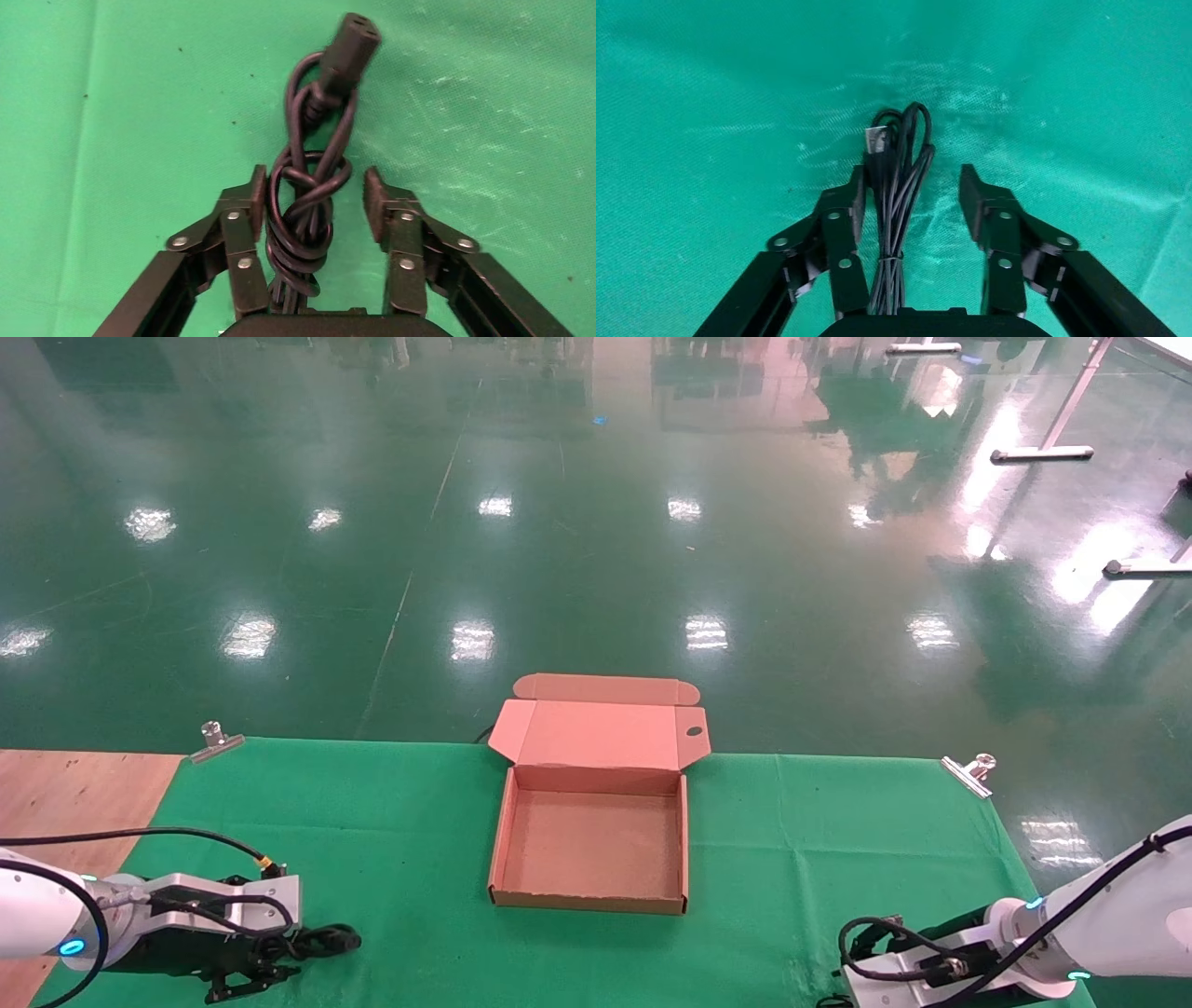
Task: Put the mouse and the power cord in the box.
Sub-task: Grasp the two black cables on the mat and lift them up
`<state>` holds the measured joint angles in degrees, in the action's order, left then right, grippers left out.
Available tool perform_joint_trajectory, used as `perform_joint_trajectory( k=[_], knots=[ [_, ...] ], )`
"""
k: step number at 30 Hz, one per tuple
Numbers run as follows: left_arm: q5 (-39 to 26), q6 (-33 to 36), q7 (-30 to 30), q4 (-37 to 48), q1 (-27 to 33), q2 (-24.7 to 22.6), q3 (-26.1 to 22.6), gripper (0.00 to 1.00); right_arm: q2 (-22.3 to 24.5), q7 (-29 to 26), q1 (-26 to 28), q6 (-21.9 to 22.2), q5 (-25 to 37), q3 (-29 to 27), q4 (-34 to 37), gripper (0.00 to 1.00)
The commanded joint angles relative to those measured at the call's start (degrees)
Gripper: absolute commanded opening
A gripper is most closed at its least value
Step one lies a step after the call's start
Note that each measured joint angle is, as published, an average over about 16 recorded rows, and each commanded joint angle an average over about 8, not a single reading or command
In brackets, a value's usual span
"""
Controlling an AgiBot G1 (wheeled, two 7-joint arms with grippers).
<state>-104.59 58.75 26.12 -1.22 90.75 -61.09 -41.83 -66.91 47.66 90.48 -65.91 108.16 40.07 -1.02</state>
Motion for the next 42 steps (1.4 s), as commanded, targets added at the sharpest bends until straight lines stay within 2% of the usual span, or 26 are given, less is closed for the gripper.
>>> perform_joint_trajectory(
  k=[1, 14, 21, 26, 30, 37, 42],
  knots=[
    [0.1, 0.0, 0.2, 0.2, -0.1, 0.0, 0.0, 0.0, -0.2, 0.0, 0.0, 0.1, 0.0, 0.0, 0.2, 0.0],
    [-0.3, 2.3, 1.6, 0.2, 1.3, 0.0, -0.2, 0.0, -0.1, -0.2, 0.1, -0.3, -0.5, -0.4, 0.9, 0.0],
    [-1.6, 10.7, 2.8, -0.3, 5.2, -0.1, -1.1, 0.0, 1.4, 0.2, 2.2, -2.5, -1.7, -1.2, 0.6, 0.0],
    [-2.3, 18.5, 3.1, -0.9, 10.0, -0.5, -1.7, 0.0, 3.2, 1.0, 5.7, -6.6, -3.2, -2.2, -0.1, 0.0],
    [-2.4, 21.6, 2.8, -2.2, 14.5, -1.8, -1.8, 0.0, 4.9, 1.3, 9.5, -10.6, -4.5, -3.1, -0.8, 0.0],
    [-2.4, 24.1, 0.6, -5.5, 22.0, -7.8, -1.8, 0.0, 6.3, 0.4, 17.4, -17.2, -7.0, -4.8, -2.6, 0.0],
    [-1.6, 23.1, -0.7, -7.1, 25.7, -12.8, -1.2, 0.0, 4.6, -1.9, 22.1, -18.4, -8.9, -6.1, -3.7, 0.0]
  ],
)
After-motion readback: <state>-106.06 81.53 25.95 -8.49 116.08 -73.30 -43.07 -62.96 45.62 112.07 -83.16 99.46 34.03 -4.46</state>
